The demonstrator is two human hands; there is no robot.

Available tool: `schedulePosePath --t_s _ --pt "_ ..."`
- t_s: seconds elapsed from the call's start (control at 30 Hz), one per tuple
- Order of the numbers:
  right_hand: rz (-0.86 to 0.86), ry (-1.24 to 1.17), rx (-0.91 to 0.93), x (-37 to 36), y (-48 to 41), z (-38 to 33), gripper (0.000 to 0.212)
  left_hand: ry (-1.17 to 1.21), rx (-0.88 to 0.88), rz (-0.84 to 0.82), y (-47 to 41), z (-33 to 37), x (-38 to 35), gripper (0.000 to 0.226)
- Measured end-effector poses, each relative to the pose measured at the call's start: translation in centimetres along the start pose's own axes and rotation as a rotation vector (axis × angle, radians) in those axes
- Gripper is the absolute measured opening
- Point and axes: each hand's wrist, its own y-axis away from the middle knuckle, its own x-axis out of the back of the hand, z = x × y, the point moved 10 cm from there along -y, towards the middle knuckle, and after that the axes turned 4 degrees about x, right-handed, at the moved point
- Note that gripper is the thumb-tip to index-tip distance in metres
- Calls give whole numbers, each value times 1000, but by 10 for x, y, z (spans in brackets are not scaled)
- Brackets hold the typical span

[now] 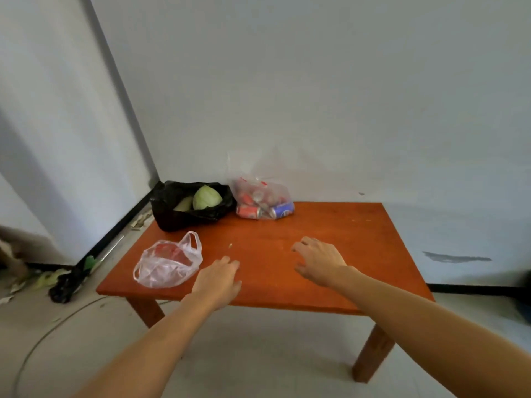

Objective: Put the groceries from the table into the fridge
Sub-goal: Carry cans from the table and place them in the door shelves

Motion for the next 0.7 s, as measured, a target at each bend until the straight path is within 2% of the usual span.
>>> schedulePosePath --t_s 0.27,0.4,0.53,0.7 --pt "-9 71 -3 -25 -167 -5 36 -76 -85 -11 -160 -88 -5 33" --pt "1 104 -18 -18 -232 -9 51 -90 -141 6 -239 -118 9 35" --pt "54 126 85 -21 -275 -12 38 -2 -160 18 -304 -127 8 36" --pt "-35 192 204 -48 -345 7 26 22 -222 47 -375 -119 -13 29"
